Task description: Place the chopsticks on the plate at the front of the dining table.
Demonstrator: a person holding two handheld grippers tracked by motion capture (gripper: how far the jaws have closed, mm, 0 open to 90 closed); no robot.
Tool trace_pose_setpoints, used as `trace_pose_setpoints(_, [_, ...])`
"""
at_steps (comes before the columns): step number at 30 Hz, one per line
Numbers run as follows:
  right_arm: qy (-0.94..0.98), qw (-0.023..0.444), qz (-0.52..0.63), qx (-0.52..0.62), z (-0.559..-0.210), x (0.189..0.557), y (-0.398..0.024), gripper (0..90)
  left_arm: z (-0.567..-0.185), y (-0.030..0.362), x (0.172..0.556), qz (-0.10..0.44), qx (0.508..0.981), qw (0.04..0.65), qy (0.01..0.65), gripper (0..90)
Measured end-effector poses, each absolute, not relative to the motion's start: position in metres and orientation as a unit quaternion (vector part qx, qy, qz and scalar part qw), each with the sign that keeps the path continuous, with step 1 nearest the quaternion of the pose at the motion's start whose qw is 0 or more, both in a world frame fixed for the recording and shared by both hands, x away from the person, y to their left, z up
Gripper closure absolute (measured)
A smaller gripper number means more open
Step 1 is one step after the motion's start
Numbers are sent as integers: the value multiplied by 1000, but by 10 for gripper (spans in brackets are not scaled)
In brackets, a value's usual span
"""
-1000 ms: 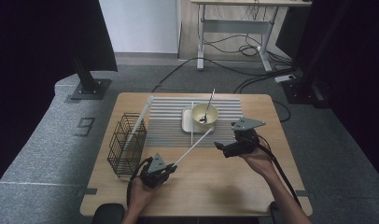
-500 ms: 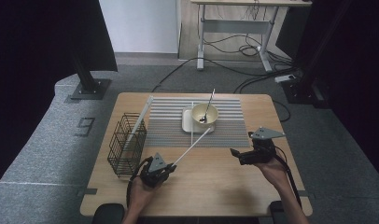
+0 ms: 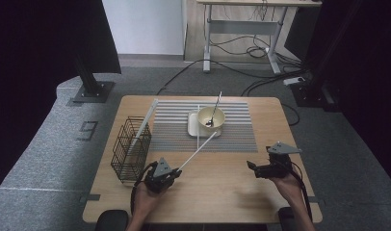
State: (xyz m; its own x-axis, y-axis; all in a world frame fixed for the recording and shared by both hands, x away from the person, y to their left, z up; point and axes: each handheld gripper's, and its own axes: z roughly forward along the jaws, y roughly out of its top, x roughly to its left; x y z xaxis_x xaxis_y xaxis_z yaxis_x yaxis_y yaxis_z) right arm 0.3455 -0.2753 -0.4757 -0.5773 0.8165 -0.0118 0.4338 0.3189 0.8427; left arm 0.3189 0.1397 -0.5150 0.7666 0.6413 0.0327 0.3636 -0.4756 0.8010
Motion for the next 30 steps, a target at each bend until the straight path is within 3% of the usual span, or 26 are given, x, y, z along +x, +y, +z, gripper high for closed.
trace_pose_setpoints(15, [790, 215, 387, 425, -529, 348, -293, 0, -516, 138, 320, 168, 841, 412, 306, 854])
trace_pose_setpoints(30, [817, 192, 344, 422, -558, 350, -292, 0, -514, 142, 324, 159, 834, 419, 322, 854])
